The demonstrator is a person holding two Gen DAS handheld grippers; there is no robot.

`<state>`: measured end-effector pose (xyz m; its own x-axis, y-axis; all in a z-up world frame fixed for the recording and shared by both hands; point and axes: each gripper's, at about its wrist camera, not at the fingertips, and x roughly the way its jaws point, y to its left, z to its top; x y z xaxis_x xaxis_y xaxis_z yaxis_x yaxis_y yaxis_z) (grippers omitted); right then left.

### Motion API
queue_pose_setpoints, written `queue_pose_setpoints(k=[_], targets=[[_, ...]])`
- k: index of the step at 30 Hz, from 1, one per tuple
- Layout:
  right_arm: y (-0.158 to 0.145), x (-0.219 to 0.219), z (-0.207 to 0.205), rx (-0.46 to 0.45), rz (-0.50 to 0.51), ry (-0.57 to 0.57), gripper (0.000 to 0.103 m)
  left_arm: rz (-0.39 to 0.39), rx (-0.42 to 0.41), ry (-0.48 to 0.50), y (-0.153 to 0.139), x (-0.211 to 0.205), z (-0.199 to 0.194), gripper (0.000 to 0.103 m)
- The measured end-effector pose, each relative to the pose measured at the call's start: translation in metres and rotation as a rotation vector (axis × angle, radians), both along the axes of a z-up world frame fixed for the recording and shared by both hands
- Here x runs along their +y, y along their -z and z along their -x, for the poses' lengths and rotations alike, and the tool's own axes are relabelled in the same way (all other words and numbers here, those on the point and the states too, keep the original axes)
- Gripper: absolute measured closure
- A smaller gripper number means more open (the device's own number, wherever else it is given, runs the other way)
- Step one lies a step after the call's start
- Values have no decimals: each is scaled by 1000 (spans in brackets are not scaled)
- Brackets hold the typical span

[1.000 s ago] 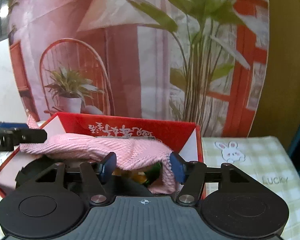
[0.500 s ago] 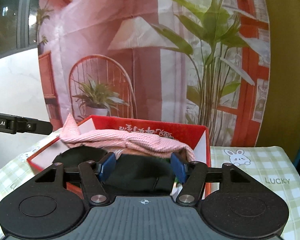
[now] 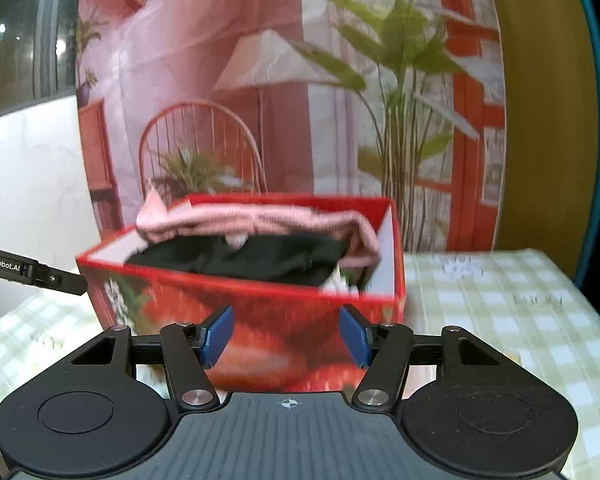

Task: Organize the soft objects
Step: 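Move both open grippers back to the white towel bundle and close them, then lift the white towel bundle with both grippers into the red box and release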

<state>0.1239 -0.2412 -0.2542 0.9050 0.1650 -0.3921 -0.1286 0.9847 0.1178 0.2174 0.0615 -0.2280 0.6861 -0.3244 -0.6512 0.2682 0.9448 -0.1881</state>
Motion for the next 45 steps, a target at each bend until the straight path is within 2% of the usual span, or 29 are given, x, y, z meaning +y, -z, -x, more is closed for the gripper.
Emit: queue_pose_setpoints(k=[2,5,7,9,11,16,20,25,30,39,45], targets=[[5,4,4,1,4,-3,49,12,20,2,8,0,1,38],[18,13,4,42,35,-35,49,17,59,10,23,-3,1,38],[26,15,1,72,22,-33,49,17,82,15,32,-6,1,39],[35,15,-4,104,8,-18,49,9,111,30,42,-11,0,58],[44,14,-11,135,-1,-3,49,-13,130,48,49,-18,-1,64],[64,6,-21,218,-40,29,49,-14,115,98,53,-27,5,64],[74,-2,-19,254,-75,58,49,-7,122,97,58,-30,11,64],[73,-8,-10,244,-96,67,47,-2,119,71,63,-32,27,64],[75,-4,0,237,-91,42,48,-36,100,67,64,-36,41,64],[77,-8,9,241,-142,21,49,-32,97,58,70,-34,48,64],[80,-6,10,250,-138,27,49,-26,93,57,72,-34,48,64]])
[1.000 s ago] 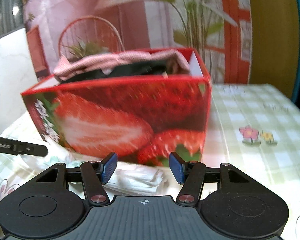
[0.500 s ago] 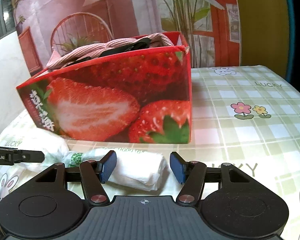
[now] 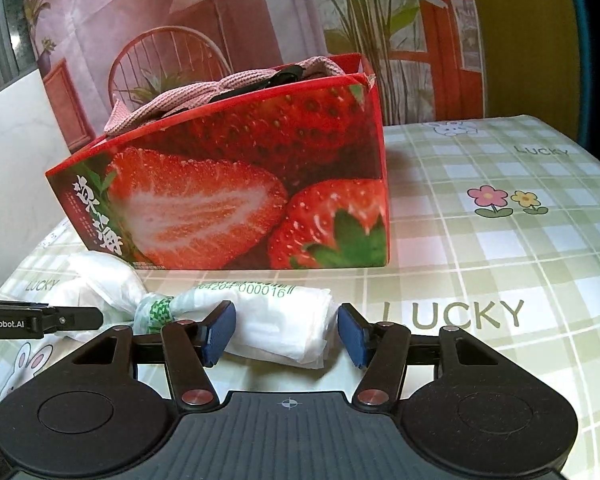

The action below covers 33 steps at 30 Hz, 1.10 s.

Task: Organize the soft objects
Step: 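Lift the white towel bundle with both grippers into the red box and release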

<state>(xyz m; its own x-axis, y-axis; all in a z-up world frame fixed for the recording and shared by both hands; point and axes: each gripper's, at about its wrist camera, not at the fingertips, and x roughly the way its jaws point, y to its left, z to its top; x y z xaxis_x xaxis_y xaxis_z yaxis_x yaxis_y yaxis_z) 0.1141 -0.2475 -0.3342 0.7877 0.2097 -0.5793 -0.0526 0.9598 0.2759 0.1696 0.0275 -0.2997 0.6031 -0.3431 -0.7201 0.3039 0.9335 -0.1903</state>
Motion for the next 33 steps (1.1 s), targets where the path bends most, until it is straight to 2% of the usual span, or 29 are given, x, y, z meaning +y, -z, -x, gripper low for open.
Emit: queue_pose_setpoints(k=[5,13,15,18,24,27,33], targets=[[1,-1,1,3,-11,-3,51,2,-6,1,0,1,2,64],[-7,5,6,-39,15,-55,61,8,-12,-20,-2,5,4,68],[-10,7,8,-52,26,-68,71,11,-14,-32,-3,7,4,71],[-13,7,10,-61,18,-78,74,21,-20,-34,-7,8,6,75],[-28,8,18,-118,14,-95,78,41,-84,-18,-27,6,17,76],[-38,8,23,-168,17,-104,80,54,-131,-15,-39,5,24,82],[-56,2,31,-238,9,-99,82,89,-205,-28,-61,9,34,85]])
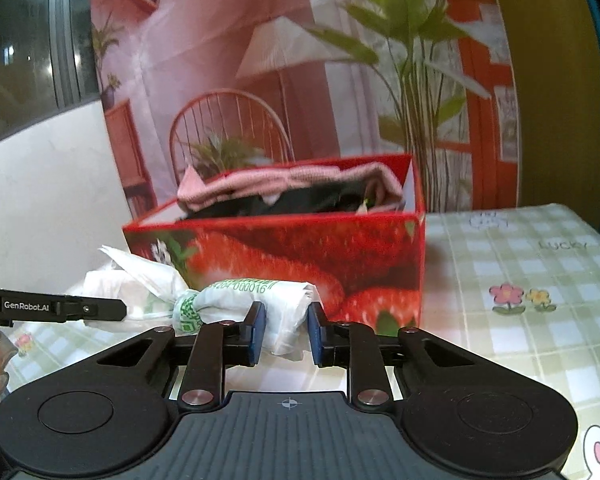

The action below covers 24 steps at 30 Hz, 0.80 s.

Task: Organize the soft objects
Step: 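Lift the white towel bundle with both grippers into the red box and release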

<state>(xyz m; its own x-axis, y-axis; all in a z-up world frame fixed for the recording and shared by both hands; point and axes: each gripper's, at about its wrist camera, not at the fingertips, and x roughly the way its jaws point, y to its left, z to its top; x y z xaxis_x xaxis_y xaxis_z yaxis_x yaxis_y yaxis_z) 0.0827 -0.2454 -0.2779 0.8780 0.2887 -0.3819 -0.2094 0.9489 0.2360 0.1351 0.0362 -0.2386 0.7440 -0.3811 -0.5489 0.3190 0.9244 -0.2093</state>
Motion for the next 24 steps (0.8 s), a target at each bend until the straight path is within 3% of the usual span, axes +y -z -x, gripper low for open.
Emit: queue_pose_setpoints(k=[10,17,24], targets=[[-28,-5,10,-119,20,-1,82,41,-86,-7,-35,3,9,85],[-53,-12,-3,-162,31,8,82,19,-124,20,-60,-10,-13,85],[-72,-23,-42,-144,22,28,82,-6,-123,34,-76,-22,-50,85]])
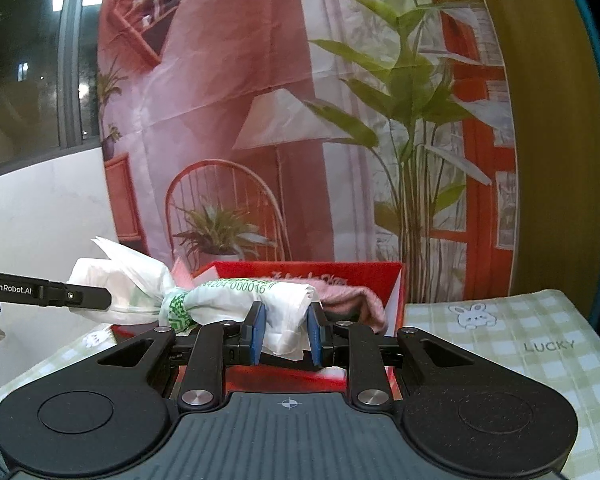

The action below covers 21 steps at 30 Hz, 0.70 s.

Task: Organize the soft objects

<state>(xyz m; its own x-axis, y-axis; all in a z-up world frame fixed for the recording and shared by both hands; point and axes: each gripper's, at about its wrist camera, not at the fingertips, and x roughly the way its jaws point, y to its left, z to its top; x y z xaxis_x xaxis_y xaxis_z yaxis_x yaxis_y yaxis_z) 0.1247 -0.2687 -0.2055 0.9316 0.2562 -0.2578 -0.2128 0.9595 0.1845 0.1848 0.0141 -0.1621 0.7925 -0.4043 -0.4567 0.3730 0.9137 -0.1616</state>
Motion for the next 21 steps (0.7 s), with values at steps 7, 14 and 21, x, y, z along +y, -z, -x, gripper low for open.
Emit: queue_pose_setpoints(k=[7,14,21], targets=[[2,-6,-46,71,19,30,79,-16,108,11,13,-4,-43,73],[15,-11,-62,140,30,85,75,-47,113,-35,22,1,-47,46],[10,-9,-54,137,48,93,47,-90,75,-80,12,-2,-40,4]])
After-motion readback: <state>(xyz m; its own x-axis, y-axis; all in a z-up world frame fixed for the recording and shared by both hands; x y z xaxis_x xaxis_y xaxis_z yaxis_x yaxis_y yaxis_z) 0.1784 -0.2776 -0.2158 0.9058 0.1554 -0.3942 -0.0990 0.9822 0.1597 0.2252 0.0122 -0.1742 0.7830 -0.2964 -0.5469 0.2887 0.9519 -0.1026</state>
